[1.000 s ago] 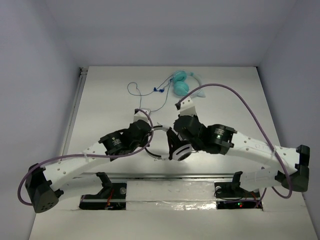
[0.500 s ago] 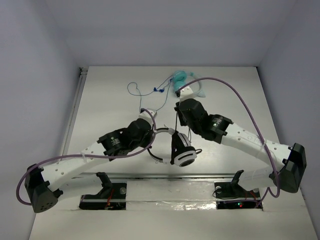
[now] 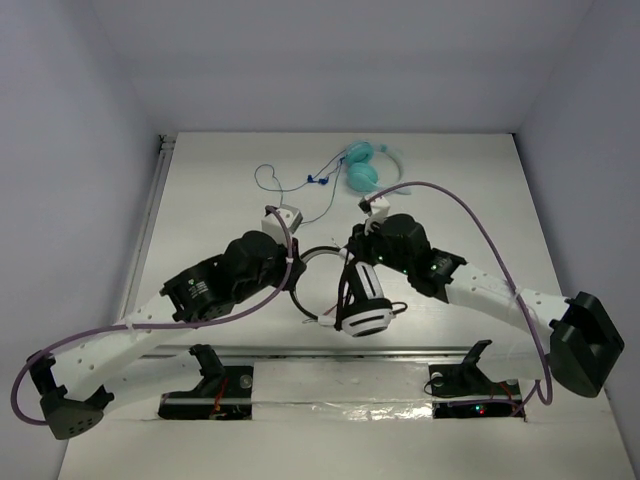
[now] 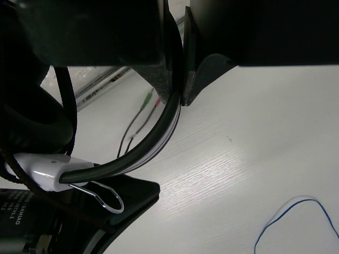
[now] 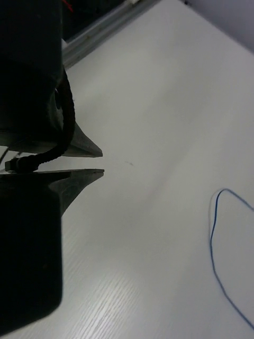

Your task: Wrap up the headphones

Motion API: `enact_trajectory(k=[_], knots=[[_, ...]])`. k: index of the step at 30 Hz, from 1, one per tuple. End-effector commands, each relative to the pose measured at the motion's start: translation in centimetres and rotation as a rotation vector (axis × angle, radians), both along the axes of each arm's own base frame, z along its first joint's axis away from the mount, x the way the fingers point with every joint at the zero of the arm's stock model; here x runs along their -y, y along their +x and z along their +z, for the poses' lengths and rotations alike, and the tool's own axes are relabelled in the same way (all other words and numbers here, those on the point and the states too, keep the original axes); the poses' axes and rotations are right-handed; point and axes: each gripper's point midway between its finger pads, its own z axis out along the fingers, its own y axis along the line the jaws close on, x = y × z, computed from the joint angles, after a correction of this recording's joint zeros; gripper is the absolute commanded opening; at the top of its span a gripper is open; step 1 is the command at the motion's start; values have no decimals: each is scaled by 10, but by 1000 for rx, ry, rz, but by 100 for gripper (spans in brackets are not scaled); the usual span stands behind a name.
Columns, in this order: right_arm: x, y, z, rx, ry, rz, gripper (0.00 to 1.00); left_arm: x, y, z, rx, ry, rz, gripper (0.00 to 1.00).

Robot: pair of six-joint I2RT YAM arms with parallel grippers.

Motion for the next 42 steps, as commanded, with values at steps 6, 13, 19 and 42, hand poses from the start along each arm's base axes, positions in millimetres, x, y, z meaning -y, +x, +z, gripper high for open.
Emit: enact_trajectory(k=[6,13,19,42], knots=[[-28,-11,59,108,336,157,26,7,2,115,172,-300,12,0],[-37,-27,41,43,446,217,30,2,8,155,225,-374,60,0],[-36,-28,25,5,476,200,31,-5,14,169,246,-391,117,0],[-16,-31,-10,-78,457,84,47,-11,23,190,286,-407,169,0]])
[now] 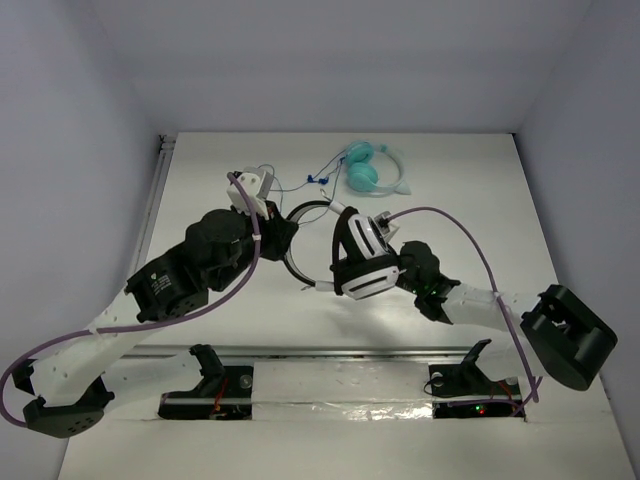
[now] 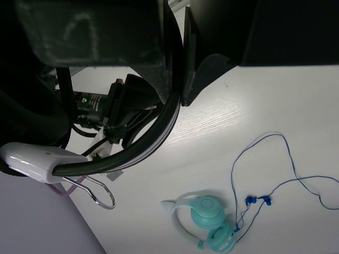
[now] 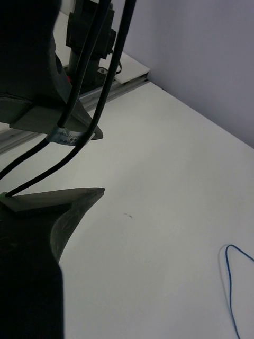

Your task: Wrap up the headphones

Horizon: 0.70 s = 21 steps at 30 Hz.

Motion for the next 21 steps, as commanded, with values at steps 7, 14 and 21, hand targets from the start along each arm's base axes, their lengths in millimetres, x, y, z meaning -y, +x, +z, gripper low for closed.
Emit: enact_trajectory(k=[7,14,21], knots=[[18,-5,-1,-33,13,-64,48,-4,3,78,120,-218,44,0],[29,-9,-17,-96,-15,-111,48,-7,7,78,123,-202,70,0],[35,-7,-15,-96,-21,-141,51,1,8,76,117,-206,48,0]])
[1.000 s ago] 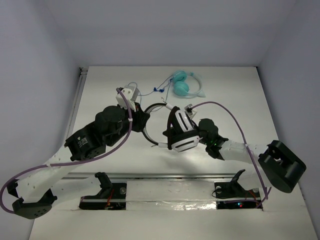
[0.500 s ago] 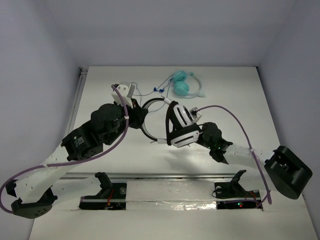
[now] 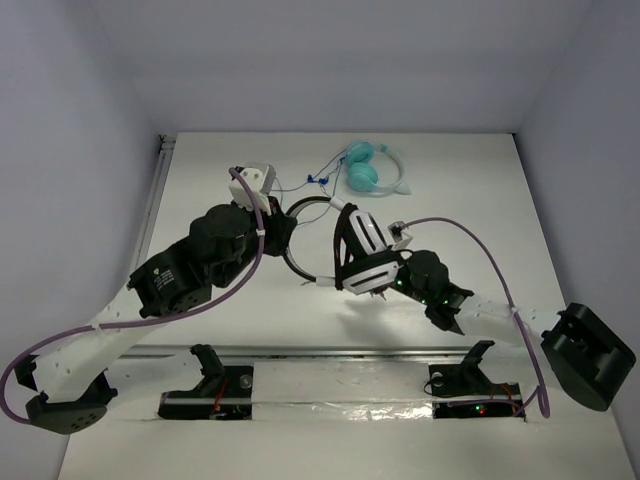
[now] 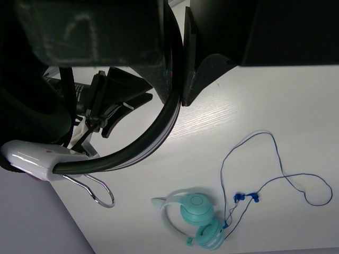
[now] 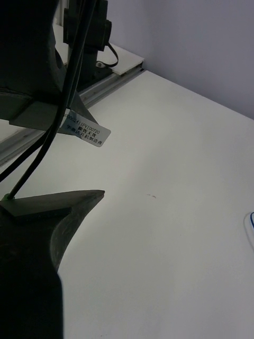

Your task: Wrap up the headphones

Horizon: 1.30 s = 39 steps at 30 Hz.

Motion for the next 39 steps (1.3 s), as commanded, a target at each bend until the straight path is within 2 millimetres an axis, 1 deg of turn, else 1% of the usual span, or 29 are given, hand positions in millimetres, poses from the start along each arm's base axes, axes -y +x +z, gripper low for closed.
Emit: enact_trajectory(k=[1,2,6,7,9,11,15,17,18,19,20,21,22,23,25,26,27,28,30,31,32,33,35,37,38,39], knots=[[4,6,5,15,0,-35,52,7,-1,70,107,-237,-5,0],[3,6,3,11,-4,-30,54,7,-1,69,107,-237,-8,0],[-3,7,6,22,3,-5,54,11,-2,68,100,-245,-23,0],[-5,8,9,31,6,-1,55,14,-4,66,94,-247,-39,0],[-8,8,12,39,10,18,60,19,-6,66,91,-258,-64,0],[-13,10,20,58,18,34,61,24,-8,62,83,-265,-87,0],[-17,14,28,76,23,37,63,22,-6,60,79,-253,-72,0],[-15,15,32,79,27,25,62,17,-3,60,83,-238,-43,0],[-12,15,27,67,15,13,62,15,-3,62,86,-237,-37,0],[-10,14,30,73,18,6,62,13,-2,61,88,-231,-24,0],[-6,14,28,69,12,-8,62,11,-1,62,90,-228,-17,0],[1,15,19,52,-13,-42,62,10,0,61,89,-222,-11,0],[4,14,18,47,-16,-56,62,9,0,61,91,-220,-3,0],[7,13,23,56,-10,-62,62,9,0,62,91,-218,-4,0],[14,11,15,39,-40,-80,61,10,0,62,92,-215,-9,0],[15,11,15,42,-44,-81,57,10,0,64,94,-217,-10,0],[16,10,16,47,-42,-85,55,11,0,64,93,-216,-12,0],[16,10,16,47,-42,-82,49,11,0,65,94,-218,-13,0],[14,9,16,42,-43,-71,41,11,1,65,94,-214,-9,0],[14,8,13,35,-49,-68,41,11,2,65,95,-214,-8,0],[13,8,12,31,-51,-62,28,10,2,66,96,-215,-3,0],[13,5,9,19,-56,-50,20,10,3,65,94,-209,3,0],[14,0,2,-6,-54,-43,9,3,10,66,100,-209,52,0],[13,-5,1,-15,-42,-20,6,5,15,66,100,-205,66,0],[13,-8,-2,-29,-42,-16,2,8,17,70,104,-218,63,0],[14,-11,-6,-36,-44,-7,0,11,22,68,101,-211,69,0]])
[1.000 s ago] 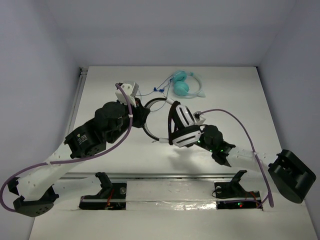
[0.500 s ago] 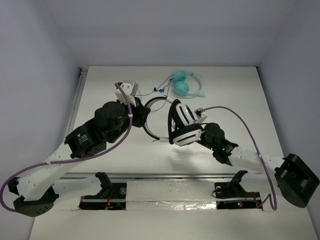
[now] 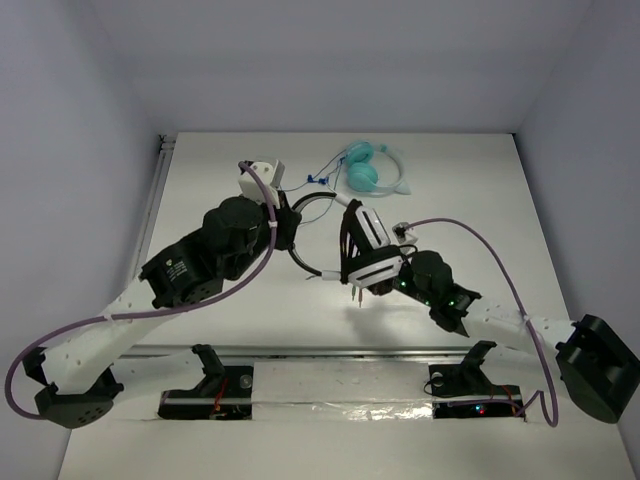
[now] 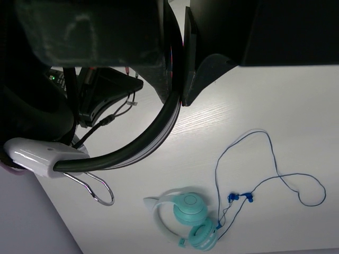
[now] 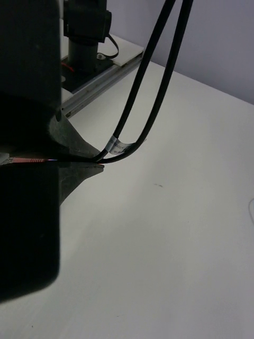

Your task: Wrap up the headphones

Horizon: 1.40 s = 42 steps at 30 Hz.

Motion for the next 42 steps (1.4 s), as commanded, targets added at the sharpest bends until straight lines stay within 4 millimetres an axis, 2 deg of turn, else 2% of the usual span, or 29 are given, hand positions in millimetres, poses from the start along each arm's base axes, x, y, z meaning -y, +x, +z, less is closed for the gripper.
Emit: enact_trajectory(k=[1,4,5,8,9,11,12,13,14,15,17,18,20,24,26,27,29,30,32,33,37,39,42], knots=[[3,-9,-9,-30,3,22,0,8,12,70,111,-228,39,0],[6,-14,-9,-41,26,17,0,10,26,68,109,-234,69,0],[7,-16,-4,-43,52,13,0,10,31,68,111,-238,82,0],[7,-26,2,-79,112,17,0,4,57,58,100,-249,162,0],[5,-30,9,-77,138,25,0,1,70,44,85,-235,197,0],[4,-34,12,-112,173,17,0,-3,85,38,85,-262,249,0],[1,-39,17,-113,190,34,0,-3,95,22,63,-245,277,0],[0,-40,19,-117,201,36,0,-9,105,15,54,-248,302,0],[-3,-43,22,-140,222,43,0,-6,111,13,54,-276,310,0],[-4,-44,25,-145,240,48,0,-3,117,-3,33,-258,325,0],[-12,-52,28,-171,266,85,0,-11,132,-12,35,-261,385,0],[-15,-54,33,-173,281,102,0,-6,136,-24,10,-254,385,0],[-21,-59,35,-194,285,131,0,-7,146,-31,12,-258,411,0],[-33,-69,52,-214,329,212,0,-5,159,-59,-11,-220,455,0],[-39,-69,63,-229,363,231,0,-6,163,-69,-9,-216,477,0],[-42,-68,72,-219,392,245,0,-7,163,-84,-24,-196,484,0],[-48,-64,89,-220,436,248,0,-9,165,-94,-23,-192,507,0],[-53,-63,94,-220,449,265,0,-10,164,-109,-41,-173,509,0],[-59,-58,113,-225,502,268,0,-10,164,-118,-43,-180,512,0],[-63,-51,116,-228,527,247,0,-12,161,-130,-55,-167,515,0],[-72,-31,128,-252,611,192,0,-13,151,-156,-84,-156,511,0],[-74,-19,138,-254,661,147,2,-6,141,-168,-104,-148,489,0],[-75,-4,137,-273,691,80,3,6,124,-183,-125,-126,460,0]])
